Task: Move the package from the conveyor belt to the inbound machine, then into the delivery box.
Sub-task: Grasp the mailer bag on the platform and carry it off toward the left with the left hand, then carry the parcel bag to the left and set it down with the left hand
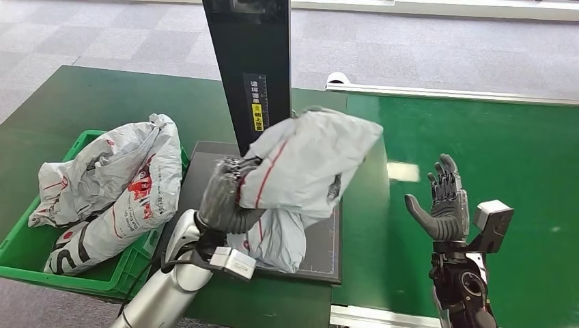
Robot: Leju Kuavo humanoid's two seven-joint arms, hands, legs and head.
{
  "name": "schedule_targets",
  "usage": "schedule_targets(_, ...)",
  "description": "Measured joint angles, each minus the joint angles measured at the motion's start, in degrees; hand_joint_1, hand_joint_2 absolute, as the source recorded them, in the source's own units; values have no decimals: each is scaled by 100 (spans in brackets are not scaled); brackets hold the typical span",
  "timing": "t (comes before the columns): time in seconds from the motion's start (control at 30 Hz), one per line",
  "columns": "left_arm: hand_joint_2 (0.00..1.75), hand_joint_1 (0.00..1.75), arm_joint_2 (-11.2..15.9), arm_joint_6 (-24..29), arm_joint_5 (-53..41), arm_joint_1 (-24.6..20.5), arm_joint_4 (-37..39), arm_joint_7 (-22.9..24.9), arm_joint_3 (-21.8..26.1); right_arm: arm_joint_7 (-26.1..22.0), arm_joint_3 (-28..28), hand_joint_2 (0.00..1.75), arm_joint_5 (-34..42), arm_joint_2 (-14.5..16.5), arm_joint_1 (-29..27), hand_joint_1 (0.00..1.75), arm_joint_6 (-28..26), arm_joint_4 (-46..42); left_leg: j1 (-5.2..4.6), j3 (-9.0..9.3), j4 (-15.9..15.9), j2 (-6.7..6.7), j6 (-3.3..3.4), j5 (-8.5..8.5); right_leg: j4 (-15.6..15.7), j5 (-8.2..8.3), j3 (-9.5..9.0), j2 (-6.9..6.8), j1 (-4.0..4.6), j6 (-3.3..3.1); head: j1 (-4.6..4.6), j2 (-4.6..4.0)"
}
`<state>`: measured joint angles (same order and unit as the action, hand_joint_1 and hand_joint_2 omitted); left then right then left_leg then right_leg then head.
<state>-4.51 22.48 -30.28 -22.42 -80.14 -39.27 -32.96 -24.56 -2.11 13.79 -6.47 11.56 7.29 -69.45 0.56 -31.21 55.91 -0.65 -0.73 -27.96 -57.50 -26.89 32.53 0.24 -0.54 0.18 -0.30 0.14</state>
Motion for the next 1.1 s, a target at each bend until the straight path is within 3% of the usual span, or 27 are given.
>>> schedule_targets(0.17,175,175,120,1172,277,46,-633,-58,231,-53,76,175,63,-28,-281,0,-116,-212,0,-6,-1,-3,0,-1,0,-2,4,-3,0,1,1,1)
schedule_targets(0.33,175,175,188,1342,284,51,-898,-62,467,-56,142,175,73,-31,-534,0,-160,-450,0,-6,-1,-1,0,-1,0,-1,4,-1,0,1,1,-1)
schedule_targets(0.43,175,175,131,1622,-383,84,-999,-68,746,-41,189,175,35,-23,-689,0,-213,-623,0,-6,0,-1,0,-1,0,-1,3,-2,0,1,1,0)
schedule_targets(0.6,175,175,-217,1722,-1621,126,-1148,-39,1919,-13,296,175,-120,39,-1100,0,-284,-979,0,-6,-2,0,0,-2,0,-2,5,0,0,0,1,1)
schedule_targets(0.77,175,175,-610,1731,-1772,169,-1092,212,3630,-13,460,175,-354,178,-1482,0,-262,-1350,3,-7,-6,16,-2,-3,0,-2,11,16,4,-1,0,1)
schedule_targets(0.87,175,175,-685,1741,-1783,191,-988,372,4542,-9,513,175,-394,204,-1506,0,-251,-1390,3,-5,-6,22,-3,-2,0,-2,12,21,5,-2,1,1)
schedule_targets(1.1,175,175,-685,1748,-2336,240,-720,1046,5542,34,557,175,-434,251,-1543,0,-216,-1447,0,-7,-4,17,-2,-2,0,-2,8,18,1,-1,3,0)
